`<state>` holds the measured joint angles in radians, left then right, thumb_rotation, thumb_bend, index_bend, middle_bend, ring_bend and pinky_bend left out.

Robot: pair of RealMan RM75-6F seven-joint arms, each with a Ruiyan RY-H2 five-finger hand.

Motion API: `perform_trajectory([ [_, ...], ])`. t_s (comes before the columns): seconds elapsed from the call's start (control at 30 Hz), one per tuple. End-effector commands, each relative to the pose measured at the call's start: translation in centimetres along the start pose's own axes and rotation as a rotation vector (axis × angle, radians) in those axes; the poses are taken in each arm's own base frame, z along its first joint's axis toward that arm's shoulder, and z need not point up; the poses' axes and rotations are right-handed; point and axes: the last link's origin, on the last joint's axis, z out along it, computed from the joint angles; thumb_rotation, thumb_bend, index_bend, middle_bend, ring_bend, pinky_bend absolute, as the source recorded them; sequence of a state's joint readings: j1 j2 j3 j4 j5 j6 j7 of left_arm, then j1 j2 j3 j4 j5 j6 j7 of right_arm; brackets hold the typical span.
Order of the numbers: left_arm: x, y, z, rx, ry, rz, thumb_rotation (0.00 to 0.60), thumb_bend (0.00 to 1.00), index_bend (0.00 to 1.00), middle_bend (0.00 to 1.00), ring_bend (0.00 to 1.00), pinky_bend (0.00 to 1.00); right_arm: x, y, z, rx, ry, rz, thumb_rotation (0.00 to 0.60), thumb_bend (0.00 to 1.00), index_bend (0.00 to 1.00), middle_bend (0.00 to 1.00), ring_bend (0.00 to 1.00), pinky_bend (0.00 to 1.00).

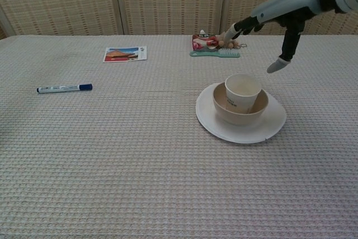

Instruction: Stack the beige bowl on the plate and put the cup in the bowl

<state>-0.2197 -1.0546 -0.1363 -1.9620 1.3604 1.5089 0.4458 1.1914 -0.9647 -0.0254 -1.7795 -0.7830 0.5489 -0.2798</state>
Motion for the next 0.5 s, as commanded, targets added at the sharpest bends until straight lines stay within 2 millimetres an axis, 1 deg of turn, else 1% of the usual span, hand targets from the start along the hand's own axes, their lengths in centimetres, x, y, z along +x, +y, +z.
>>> perform_trajectory([
  [0.03,0.2,0.3,0.4,0.000,-0.014,-0.020,0.600,0.30,0.00,0.00,0.00,0.14,0.4,1.7,-4.2,-0.017,0.108,0.064,0.600,0.24,0.00,0.00,0.00,0.00],
  [0.07,0.2,0.2,0.4,0.005,-0.016,-0.013,0.600,0.30,0.00,0.00,0.00,0.14,0.1,2.3,-5.0,-0.028,0.143,0.072,0.600,0.24,0.00,0.00,0.00,0.00],
  [0.1,0.4,0.0,0.4,0.015,-0.018,-0.007,0.600,0.30,0.00,0.00,0.00,0.14,-0.5,3.3,-6.2,-0.047,0.196,0.072,0.600,0.24,0.00,0.00,0.00,0.00],
  [0.17,0.6,-0.2,0.3,0.025,-0.016,-0.008,0.600,0.30,0.00,0.00,0.00,0.14,-1.7,4.9,-7.8,-0.087,0.279,0.058,0.600,0.23,0.00,0.00,0.00,0.00],
  [0.2,0.8,-0.4,0.2,0.028,-0.016,-0.007,0.600,0.30,0.00,0.00,0.00,0.14,-2.7,6.0,-8.9,-0.119,0.328,0.045,0.600,0.22,0.00,0.00,0.00,0.00],
  [0.23,0.8,-0.5,0.2,0.028,-0.017,-0.006,0.600,0.29,0.00,0.00,0.00,0.14,-3.3,6.5,-9.4,-0.136,0.348,0.040,0.600,0.21,0.00,0.00,0.00,0.00],
  [0.3,0.7,-0.6,-0.1,0.018,-0.029,-0.001,0.600,0.30,0.00,0.00,0.00,0.14,-5.3,8.1,-11.2,-0.203,0.411,0.040,0.600,0.20,0.00,0.00,0.00,0.00],
  [0.4,0.3,-0.7,-0.3,-0.001,-0.050,-0.001,0.600,0.30,0.00,0.00,0.00,0.14,-7.5,9.4,-13.2,-0.270,0.468,0.052,0.600,0.20,0.00,0.00,0.00,0.00],
  [0.5,-0.3,-0.9,-0.7,-0.010,-0.062,0.020,0.600,0.30,0.00,0.00,0.00,0.14,-9.6,10.1,-15.0,-0.326,0.513,0.069,0.600,0.20,0.00,0.00,0.00,0.00],
])
